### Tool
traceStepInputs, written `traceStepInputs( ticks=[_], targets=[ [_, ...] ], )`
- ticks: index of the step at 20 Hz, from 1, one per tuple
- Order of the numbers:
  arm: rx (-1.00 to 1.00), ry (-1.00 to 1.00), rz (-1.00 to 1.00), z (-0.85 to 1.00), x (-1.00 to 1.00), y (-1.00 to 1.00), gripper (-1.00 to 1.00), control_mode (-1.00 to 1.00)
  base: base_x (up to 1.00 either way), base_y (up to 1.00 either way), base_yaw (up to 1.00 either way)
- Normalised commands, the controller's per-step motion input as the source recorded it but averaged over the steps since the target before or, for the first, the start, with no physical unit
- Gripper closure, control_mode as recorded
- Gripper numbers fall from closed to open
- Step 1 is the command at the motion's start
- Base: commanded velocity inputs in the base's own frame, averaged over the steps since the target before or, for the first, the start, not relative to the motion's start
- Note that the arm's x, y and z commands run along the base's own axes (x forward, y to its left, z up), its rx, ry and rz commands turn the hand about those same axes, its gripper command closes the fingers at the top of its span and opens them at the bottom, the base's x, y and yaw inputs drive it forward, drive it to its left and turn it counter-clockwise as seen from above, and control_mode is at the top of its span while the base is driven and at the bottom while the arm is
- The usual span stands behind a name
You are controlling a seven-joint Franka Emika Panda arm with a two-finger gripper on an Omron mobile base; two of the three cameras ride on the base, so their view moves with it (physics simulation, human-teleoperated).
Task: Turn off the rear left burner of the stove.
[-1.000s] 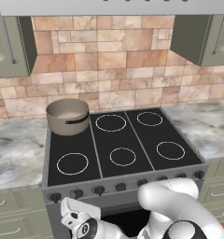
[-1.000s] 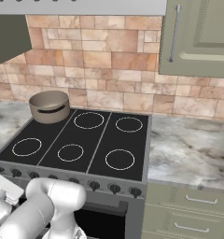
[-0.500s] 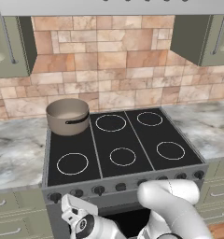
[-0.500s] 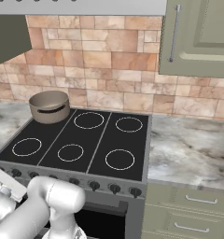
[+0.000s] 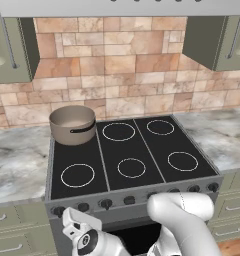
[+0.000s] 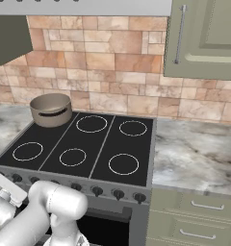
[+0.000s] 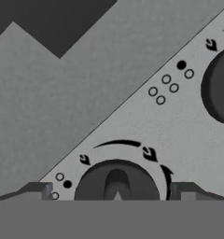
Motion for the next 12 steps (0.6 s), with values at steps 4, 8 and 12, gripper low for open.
traceStepInputs(
  ticks=[4,8,12],
  targets=[
    [0.02,-0.04,0.0,-0.1,0.0,0.05,-1.0,-1.0,0.0,0.0,0.0],
    [0.02,-0.04,0.0,-0.13,0.0,0.1,-1.0,-1.0,0.0,0.0,0.0],
    [0.01,-0.04,0.0,-0.11,0.0,0.24,1.0,-1.0,0.0,0.0,0.0]
  ],
)
